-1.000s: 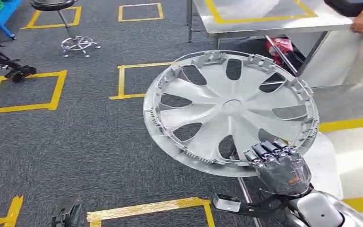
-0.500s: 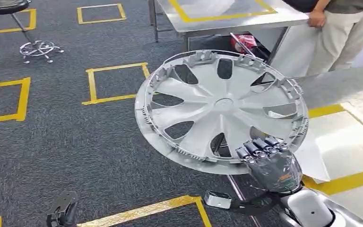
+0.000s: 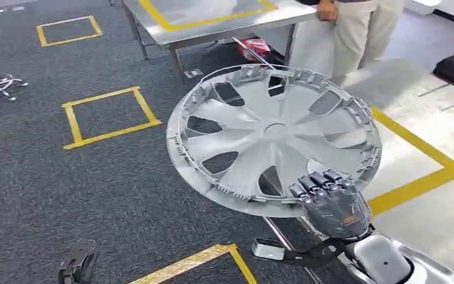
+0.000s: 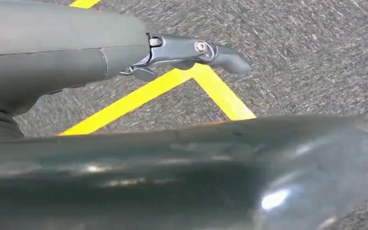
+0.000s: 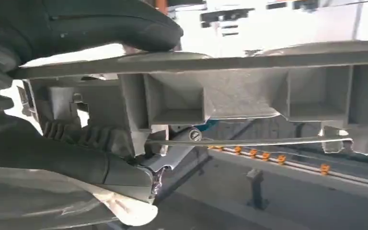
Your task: Take the parts from the cabinet and place them on the table.
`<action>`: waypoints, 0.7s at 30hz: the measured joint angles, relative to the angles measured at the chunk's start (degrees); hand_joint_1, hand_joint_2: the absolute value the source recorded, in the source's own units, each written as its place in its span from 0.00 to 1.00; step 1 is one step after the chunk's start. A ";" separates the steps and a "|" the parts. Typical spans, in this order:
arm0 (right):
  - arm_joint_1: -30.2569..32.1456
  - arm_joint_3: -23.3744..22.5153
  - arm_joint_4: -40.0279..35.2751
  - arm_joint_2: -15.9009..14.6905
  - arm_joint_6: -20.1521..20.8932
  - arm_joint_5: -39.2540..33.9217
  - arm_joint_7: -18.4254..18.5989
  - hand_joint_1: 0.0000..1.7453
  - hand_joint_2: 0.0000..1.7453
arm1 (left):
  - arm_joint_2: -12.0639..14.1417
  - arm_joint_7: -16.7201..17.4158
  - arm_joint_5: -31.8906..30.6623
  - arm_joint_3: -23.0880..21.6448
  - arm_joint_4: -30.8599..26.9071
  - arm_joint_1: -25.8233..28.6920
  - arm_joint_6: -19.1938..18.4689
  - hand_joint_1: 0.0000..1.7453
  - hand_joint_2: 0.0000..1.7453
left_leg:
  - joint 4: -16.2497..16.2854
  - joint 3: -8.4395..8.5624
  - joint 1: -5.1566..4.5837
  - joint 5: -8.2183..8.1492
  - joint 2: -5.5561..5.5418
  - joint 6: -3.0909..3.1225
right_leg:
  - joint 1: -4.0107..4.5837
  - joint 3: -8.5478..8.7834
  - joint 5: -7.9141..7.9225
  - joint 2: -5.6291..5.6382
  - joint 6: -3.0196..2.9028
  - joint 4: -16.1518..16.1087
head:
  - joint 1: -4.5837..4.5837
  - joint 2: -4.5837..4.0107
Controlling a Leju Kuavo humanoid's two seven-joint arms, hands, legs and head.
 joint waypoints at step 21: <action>-0.45 1.44 0.59 0.24 -0.20 0.00 0.96 1.00 1.00 | 0.07 0.94 -0.04 0.02 0.42 -0.04 -1.71 0.00 0.00 | -15.38 5.96 0.09 8.73 3.23 1.86 | -0.47 -1.03 -0.22 -4.38 3.12 0.92 | 0.44 0.00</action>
